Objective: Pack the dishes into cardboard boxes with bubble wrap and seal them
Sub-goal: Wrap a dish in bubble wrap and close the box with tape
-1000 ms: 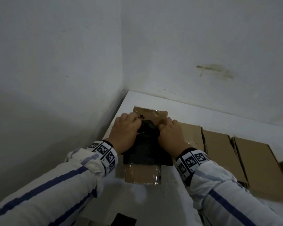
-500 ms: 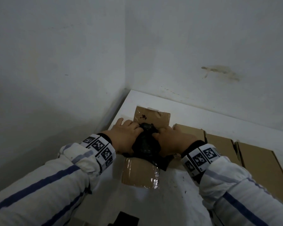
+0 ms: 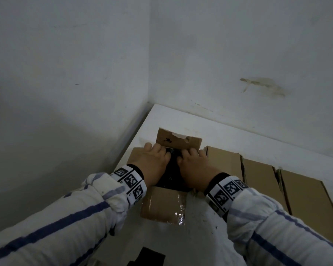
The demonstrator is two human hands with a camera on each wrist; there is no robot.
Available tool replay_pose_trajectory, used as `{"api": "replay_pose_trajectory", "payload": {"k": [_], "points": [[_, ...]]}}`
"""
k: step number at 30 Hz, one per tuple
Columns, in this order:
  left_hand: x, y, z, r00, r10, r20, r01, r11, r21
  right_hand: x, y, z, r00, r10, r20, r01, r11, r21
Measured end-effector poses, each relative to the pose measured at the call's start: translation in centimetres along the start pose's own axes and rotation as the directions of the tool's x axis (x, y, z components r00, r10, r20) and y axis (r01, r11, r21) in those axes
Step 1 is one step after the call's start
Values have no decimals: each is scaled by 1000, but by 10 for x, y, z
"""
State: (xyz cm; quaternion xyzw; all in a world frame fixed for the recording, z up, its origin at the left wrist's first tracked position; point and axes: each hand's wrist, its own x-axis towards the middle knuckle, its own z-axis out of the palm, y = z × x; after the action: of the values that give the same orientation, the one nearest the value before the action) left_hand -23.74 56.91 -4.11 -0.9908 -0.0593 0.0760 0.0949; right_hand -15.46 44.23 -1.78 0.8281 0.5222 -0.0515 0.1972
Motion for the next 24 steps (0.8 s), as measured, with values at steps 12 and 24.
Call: {"api": "replay_pose_trajectory", "payload": {"k": [12, 24], "points": [[-2, -3, -6, 999, 33, 34, -31, 998, -62, 21, -6, -5, 983, -88, 161, 54, 977, 206], [1, -14, -6, 1000, -5, 17, 6, 995, -103, 6, 19, -20, 983, -94, 160, 35, 942, 334]]}}
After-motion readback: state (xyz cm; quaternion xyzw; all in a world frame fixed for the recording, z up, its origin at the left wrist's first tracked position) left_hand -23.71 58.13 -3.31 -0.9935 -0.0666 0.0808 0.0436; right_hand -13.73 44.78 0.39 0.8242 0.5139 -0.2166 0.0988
